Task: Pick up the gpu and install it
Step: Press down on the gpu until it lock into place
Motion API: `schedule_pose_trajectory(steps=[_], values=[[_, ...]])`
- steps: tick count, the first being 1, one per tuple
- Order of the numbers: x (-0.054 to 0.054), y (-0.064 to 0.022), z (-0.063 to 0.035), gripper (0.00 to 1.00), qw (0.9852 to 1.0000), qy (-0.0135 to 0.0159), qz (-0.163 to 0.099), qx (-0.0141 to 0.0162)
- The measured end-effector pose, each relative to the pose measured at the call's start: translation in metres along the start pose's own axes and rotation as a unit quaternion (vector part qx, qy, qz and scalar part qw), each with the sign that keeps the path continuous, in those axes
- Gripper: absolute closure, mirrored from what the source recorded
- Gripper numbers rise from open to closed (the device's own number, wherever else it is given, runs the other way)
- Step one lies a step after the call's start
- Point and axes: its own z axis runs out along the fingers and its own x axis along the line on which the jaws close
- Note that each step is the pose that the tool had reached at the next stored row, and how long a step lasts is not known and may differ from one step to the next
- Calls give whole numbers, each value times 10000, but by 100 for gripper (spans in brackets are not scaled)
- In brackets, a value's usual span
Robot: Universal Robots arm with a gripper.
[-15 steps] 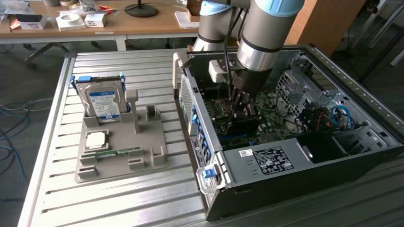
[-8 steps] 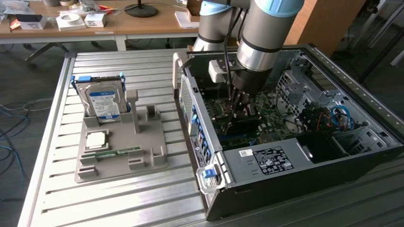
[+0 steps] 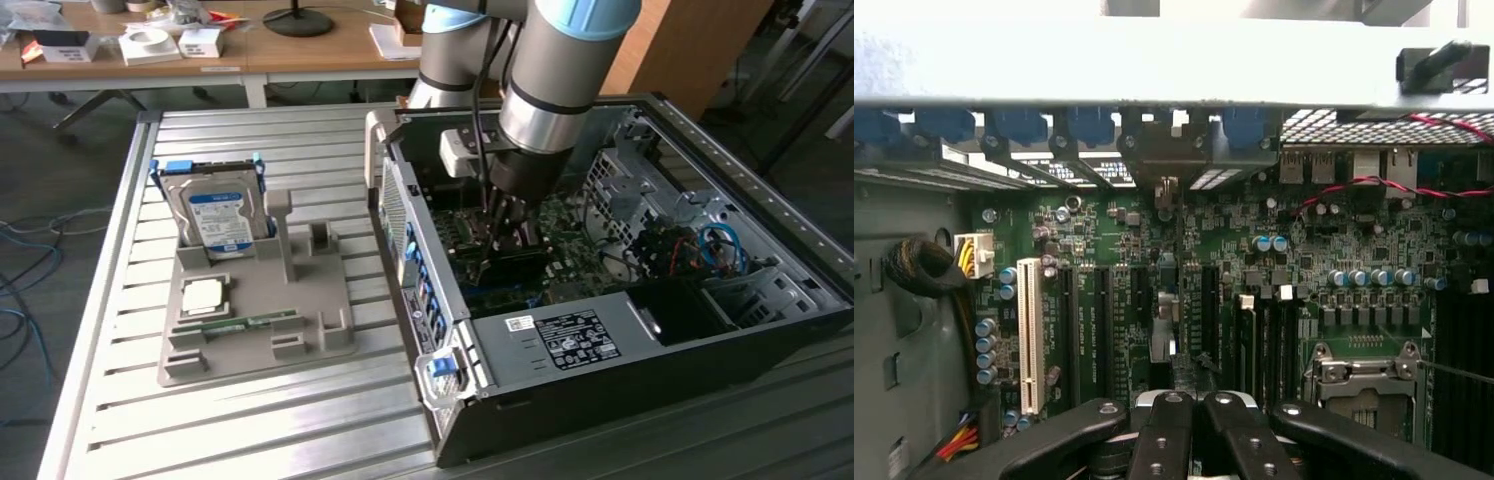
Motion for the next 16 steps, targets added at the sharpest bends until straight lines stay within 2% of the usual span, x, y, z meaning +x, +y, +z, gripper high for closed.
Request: schedule_pose_trajectory(steps=[13, 16], values=[[1, 5, 6, 89, 10000, 5, 0, -2], [0, 6, -26, 89, 10000, 3, 0, -2]])
